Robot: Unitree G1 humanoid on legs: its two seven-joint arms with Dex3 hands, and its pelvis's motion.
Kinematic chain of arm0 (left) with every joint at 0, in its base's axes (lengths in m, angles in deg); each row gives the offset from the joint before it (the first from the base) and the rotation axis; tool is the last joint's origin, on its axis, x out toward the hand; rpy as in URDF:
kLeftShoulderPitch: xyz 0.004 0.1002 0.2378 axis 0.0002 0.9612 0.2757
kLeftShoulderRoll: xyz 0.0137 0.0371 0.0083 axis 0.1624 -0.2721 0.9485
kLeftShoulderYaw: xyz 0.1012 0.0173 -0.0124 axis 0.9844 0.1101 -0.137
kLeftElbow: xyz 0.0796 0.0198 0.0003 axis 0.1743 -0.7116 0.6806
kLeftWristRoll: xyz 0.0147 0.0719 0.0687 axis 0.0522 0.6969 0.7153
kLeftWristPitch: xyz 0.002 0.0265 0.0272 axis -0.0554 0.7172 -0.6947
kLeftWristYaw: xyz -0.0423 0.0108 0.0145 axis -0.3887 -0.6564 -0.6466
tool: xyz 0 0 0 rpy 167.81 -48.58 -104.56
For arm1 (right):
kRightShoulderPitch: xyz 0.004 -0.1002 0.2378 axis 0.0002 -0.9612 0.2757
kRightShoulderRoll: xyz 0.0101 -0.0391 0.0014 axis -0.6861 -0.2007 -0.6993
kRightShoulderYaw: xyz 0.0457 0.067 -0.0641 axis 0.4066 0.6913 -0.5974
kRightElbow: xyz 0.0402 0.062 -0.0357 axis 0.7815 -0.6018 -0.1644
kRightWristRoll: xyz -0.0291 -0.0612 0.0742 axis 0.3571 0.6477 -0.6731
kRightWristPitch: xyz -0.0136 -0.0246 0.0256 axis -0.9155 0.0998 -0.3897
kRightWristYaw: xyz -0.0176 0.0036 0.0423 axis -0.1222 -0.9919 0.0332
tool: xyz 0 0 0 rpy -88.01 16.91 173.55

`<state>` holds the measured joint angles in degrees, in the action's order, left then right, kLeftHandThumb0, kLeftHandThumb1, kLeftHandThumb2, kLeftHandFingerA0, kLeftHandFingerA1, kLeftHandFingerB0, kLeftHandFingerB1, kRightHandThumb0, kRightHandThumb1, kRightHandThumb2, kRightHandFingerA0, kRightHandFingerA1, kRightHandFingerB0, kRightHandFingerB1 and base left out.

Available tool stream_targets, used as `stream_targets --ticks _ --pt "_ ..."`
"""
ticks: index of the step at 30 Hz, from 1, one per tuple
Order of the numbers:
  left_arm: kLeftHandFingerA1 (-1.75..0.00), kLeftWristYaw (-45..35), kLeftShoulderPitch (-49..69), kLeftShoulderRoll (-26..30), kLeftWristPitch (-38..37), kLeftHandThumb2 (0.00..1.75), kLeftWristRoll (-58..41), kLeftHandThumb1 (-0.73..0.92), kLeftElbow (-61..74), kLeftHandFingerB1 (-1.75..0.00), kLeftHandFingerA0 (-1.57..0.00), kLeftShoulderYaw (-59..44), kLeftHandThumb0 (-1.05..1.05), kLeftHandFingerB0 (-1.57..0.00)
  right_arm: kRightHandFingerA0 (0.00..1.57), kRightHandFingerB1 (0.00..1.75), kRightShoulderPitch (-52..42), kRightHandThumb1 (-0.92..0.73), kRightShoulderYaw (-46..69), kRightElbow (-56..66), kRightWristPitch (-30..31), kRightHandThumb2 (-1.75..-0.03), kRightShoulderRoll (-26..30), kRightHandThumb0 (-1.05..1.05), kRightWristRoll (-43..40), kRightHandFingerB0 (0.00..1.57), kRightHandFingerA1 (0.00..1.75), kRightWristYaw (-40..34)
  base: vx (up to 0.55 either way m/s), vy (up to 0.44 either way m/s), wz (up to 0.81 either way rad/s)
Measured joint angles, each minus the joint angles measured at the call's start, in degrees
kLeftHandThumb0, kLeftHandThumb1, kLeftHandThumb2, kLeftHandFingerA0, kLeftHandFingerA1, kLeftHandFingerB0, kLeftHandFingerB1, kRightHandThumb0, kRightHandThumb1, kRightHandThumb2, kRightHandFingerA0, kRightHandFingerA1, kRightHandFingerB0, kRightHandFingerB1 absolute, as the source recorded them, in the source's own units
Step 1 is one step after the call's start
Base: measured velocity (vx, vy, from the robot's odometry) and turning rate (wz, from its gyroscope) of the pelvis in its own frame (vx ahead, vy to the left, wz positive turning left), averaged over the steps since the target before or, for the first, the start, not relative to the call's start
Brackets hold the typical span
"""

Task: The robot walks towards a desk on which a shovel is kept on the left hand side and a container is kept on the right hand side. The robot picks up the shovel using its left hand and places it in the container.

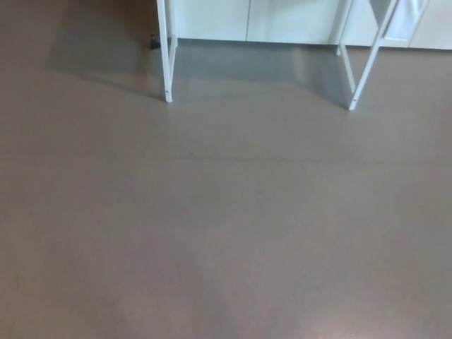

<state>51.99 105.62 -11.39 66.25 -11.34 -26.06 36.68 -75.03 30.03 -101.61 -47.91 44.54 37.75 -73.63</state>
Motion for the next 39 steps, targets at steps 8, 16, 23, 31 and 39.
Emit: stream_targets --ticks 8,16,23,31,39 --pt "-0.55 0.0 -0.1 -0.6 -0.1 0.89 0.0 0.45 -0.1 -0.50 -0.27 0.3 -0.02 -0.20 0.49 0.46 0.3 -0.47 0.1 0.0 0.0 -0.64 0.6 -0.29 0.0 0.35 0.55 0.0 0.18 -0.209 0.25" --pt "-0.55 0.0 0.1 -0.8 -0.1 0.89 0.0 0.45 -0.2 -0.50 -0.27 0.2 -0.02 -0.20 0.49 0.46 0.8 -0.47 0.0 0.0 0.0 -0.64 0.8 -0.29 0.0 0.35 0.55 0.0 0.20 -0.019 -0.10" --pt "-0.55 0.0 -0.5 -0.6 -0.2 0.89 0.0 0.45 -0.8 -0.50 -0.27 -0.1 -0.02 -0.20 0.49 0.46 1.6 -0.47 -0.5 -0.2 -0.1 -0.64 0.5 -0.29 0.0 0.35 0.55 0.0 0.30 0.162 -0.15" --pt "-0.57 0.1 -0.3 -0.5 -0.9 0.91 0.0 0.45 -1.7 -0.52 -0.26 -0.1 0.00 -0.22 0.51 0.47 1.4 -0.50 -0.6 -0.3 -0.1 -0.65 0.6 -0.27 0.0 0.35 0.56 0.0 0.21 0.082 0.07" --pt "-0.57 1.4 -0.3 -4.1 0.1 0.93 -0.4 0.46 7.1 -0.53 -0.26 1.9 0.00 -0.23 0.51 0.47 1.9 -0.51 -1.0 0.3 0.7 -0.65 1.3 -0.27 0.6 0.34 0.56 -0.5 0.27 -0.112 0.07"
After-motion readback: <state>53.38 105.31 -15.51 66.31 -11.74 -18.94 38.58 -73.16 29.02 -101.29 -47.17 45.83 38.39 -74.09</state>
